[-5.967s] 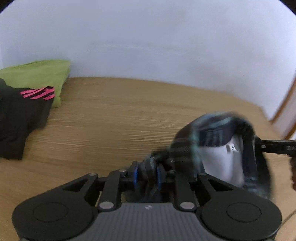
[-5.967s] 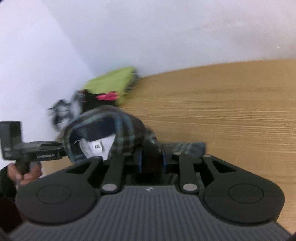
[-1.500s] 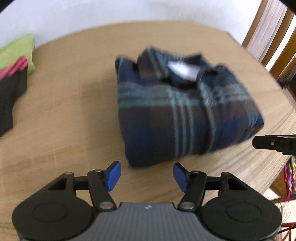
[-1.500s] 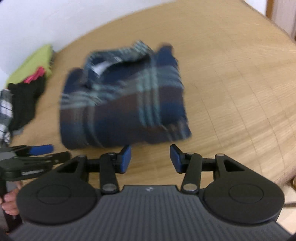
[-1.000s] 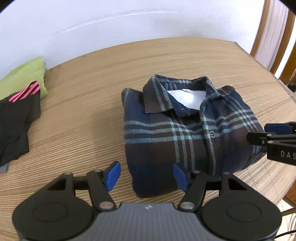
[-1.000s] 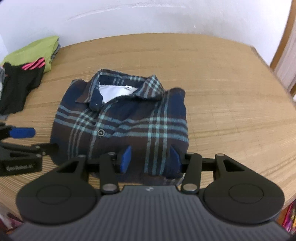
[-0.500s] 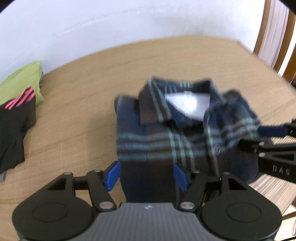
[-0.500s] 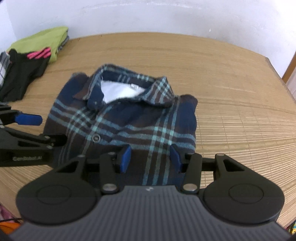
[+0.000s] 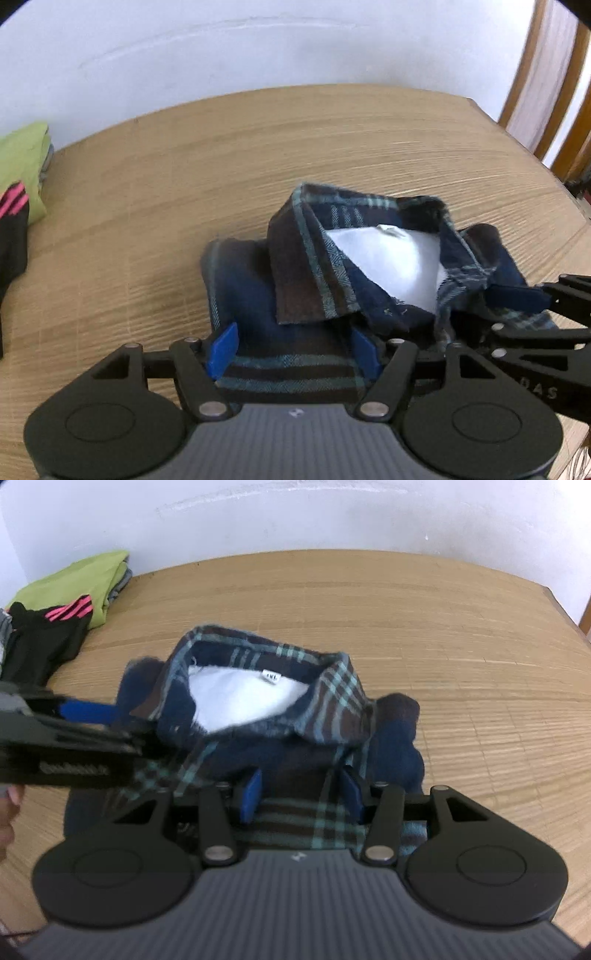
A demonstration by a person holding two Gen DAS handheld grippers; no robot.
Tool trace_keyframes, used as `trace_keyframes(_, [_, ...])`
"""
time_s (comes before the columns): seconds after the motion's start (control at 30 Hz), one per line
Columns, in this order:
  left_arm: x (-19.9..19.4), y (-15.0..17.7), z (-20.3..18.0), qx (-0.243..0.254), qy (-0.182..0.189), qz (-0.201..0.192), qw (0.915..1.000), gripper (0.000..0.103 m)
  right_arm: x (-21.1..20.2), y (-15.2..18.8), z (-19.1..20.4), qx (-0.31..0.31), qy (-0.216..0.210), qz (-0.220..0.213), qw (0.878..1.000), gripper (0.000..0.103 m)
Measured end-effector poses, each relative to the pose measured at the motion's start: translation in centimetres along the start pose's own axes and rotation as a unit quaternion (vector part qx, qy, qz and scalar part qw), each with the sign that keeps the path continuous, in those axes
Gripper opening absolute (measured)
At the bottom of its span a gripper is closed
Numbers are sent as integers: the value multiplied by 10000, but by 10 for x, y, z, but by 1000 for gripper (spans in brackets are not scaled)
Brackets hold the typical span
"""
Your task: Fold clothes
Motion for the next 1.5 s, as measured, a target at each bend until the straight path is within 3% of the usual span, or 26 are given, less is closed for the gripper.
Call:
trace_keyframes(0.2, [-53,15,19,16,-72,-200,9998,68,-48,0,-18,-209,-261,-143,9993,49])
trace_keyframes(0.33, [-80,51,41,14,-120,-34,9999,68,-84,29,-44,-124,-352,233,9990,49])
trace_keyframes(0.5, [-64,96,37,51,307,498,9983,67,-84,77,-53,242,-492,1063,9928,50])
trace_keyframes(0.67, [-47,102,22,51,613,452,9971,66,-61,84,-35,458,-496,980,9929,50])
trace_keyframes(0.8, [-31,89,14,192,745,420,9961,66,-43,78,-26,542,-298,905,9940,52])
trace_keyframes(1.07, [-1,51,10,131,552,236,9981,67,-8,40,-31,124,-68,681,9976,52])
trace_keyframes(1.23, [32,2,23,101,11,129,9999,67,39,-3,-35,11,-188,597,9980,52])
trace_keyframes(1.5, [107,-97,61,-13,-441,26,9990,68,132,-90,-45,44,-263,221,9994,51])
Point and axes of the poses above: each gripper's, at about its wrist camera, not at the fingertips, and x roughly the way its jaws point, z to its left, y to its underside, the point moved 6 cm from there along x, roughly the way its jaws point, and after that the axes turned 5 degrees about -z, right-handed, at the moved point
